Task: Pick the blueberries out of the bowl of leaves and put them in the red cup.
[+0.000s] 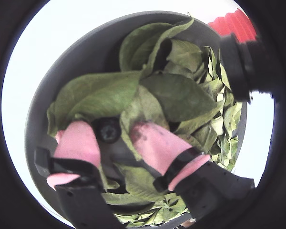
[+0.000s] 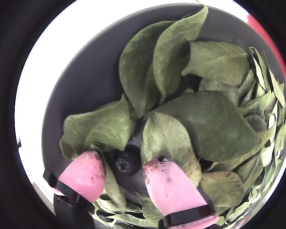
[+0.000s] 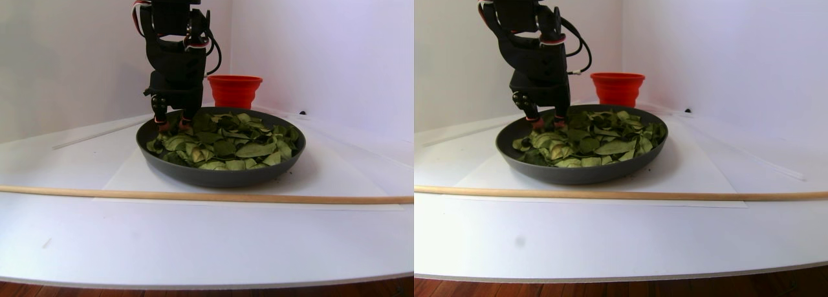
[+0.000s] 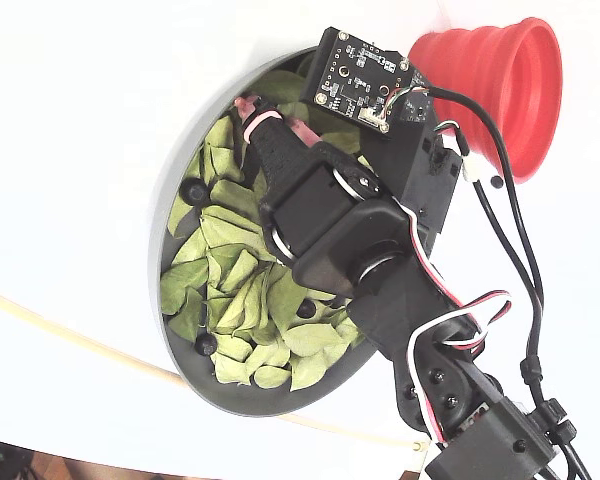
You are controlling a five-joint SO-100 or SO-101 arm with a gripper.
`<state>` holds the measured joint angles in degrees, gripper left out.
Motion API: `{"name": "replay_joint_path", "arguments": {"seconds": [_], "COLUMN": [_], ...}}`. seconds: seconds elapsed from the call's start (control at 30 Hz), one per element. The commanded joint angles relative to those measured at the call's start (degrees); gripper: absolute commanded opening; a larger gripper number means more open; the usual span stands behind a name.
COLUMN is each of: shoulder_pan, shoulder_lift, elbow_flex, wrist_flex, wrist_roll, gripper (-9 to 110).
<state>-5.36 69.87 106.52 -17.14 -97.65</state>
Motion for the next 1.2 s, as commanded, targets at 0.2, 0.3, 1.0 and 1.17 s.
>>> {"name": "replay_joint_path", "arguments": {"seconds": [0.2, 0.3, 1.0, 1.17], "shoulder_pan": [0.3, 0.6, 1.2, 1.4], "shoulder_lift": [-1.7, -2.4, -3.9, -3.7], "elbow_flex": [-0.6, -0.9, -0.4, -0.2], "wrist_flex": [-1.9, -2.1, -2.1, -2.0], "wrist_roll": [0.7, 0.7, -0.4, -0.5], "gripper": [15, 15, 11, 10]}}
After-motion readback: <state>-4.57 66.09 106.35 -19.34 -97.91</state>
